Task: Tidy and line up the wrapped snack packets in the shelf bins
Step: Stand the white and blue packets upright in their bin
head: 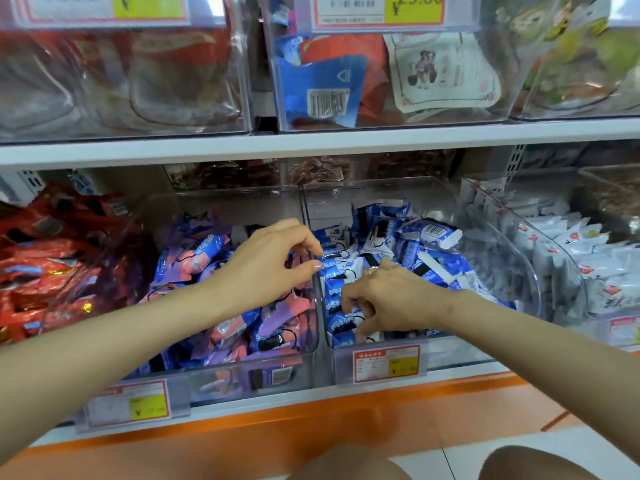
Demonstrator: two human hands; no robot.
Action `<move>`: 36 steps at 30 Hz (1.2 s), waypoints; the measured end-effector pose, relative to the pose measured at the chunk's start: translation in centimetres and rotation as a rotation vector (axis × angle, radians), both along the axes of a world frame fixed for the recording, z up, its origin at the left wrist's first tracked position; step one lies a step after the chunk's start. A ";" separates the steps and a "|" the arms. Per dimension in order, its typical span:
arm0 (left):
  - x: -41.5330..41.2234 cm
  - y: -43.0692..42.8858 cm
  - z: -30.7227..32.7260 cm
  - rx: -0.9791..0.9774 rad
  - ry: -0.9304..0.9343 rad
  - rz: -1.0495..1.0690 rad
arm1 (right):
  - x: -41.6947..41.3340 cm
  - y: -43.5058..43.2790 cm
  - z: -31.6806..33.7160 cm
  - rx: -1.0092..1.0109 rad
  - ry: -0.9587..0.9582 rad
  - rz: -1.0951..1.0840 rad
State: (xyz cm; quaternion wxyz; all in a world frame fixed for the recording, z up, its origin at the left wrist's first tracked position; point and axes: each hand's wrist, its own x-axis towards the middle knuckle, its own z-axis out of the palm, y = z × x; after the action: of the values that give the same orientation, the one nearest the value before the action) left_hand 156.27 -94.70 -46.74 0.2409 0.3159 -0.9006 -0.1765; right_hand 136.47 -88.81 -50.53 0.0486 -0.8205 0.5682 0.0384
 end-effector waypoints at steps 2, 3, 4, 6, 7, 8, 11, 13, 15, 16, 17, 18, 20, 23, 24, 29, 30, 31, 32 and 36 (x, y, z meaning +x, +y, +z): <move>-0.1 0.1 0.3 0.001 -0.011 0.005 | -0.5 -0.1 1.0 -0.002 -0.096 -0.015; -0.1 0.2 0.4 0.006 -0.025 0.008 | -1.1 -0.3 1.8 -0.024 -0.174 -0.057; -0.1 0.2 0.5 0.015 -0.044 0.011 | -2.0 -0.6 2.8 -0.063 -0.264 -0.123; -0.2 0.4 0.7 0.029 -0.080 0.022 | -4.0 -1.1 4.5 -0.173 -0.349 -0.261; -0.3 0.5 0.9 0.026 -0.096 0.029 | -4.9 -1.5 5.1 -0.201 -0.299 -0.311; -0.4 0.6 1.0 0.011 -0.116 0.042 | -5.5 -1.7 5.3 -0.181 -0.235 -0.342; -1.3 0.6 1.7 -0.148 -0.216 0.082 | -5.0 -1.9 4.1 -0.009 -0.043 -0.329; -2.6 0.2 2.3 -0.251 -0.293 0.055 | -4.1 -1.8 2.5 -0.016 0.159 -0.313; -4.6 -0.5 2.6 -0.239 -0.419 -0.013 | -3.2 -1.9 1.7 -0.052 0.283 -0.351; -5.7 -0.9 2.5 -0.216 -0.527 -0.048 | -2.8 -2.0 1.6 -0.074 0.300 -0.378; -6.8 -1.3 2.3 -0.199 -0.662 -0.083 | -2.5 -2.1 1.5 -0.099 0.298 -0.399; -7.9 -1.7 2.0 -0.187 -0.798 -0.115 | -2.3 -2.1 1.4 -0.134 0.286 -0.412; -9.5 -2.5 1.2 -0.163 -1.033 -0.151 | -2.5 -1.7 1.1 -0.202 0.250 -0.431; -10.7 -3.5 0.2 -0.096 -1.215 -0.160 | -3.4 -0.8 0.8 -0.248 0.181 -0.455; -11.0 -3.7 0.1 -0.071 -1.243 -0.166 | -3.8 -0.7 1.1 -0.268 0.137 -0.465; -11.5 -3.1 0.3 0.067 -1.276 -0.180 | -5.3 0.1 3.1 -0.378 -0.386 -0.582; -11.5 -3.2 0.4 0.105 -1.260 -0.170 | -5.6 0.3 3.4 -0.343 -0.540 -0.609; -11.5 -3.3 0.6 0.147 -1.211 -0.157 | -5.8 0.4 3.6 -0.305 -0.677 -0.626; -11.5 -3.5 0.8 0.173 -1.133 -0.151 | -6.1 0.5 3.7 -0.267 -0.782 -0.637; -10.9 -3.6 2.2 0.067 -0.569 0.060 | -6.6 1.7 4.0 -0.152 -1.003 -0.665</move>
State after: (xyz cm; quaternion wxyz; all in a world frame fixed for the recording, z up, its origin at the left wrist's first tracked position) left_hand 145.36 -98.30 -44.57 -0.0267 0.3869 -0.9159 -0.1031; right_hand 129.86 -87.10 -46.48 0.2610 -0.5181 0.7032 -0.4111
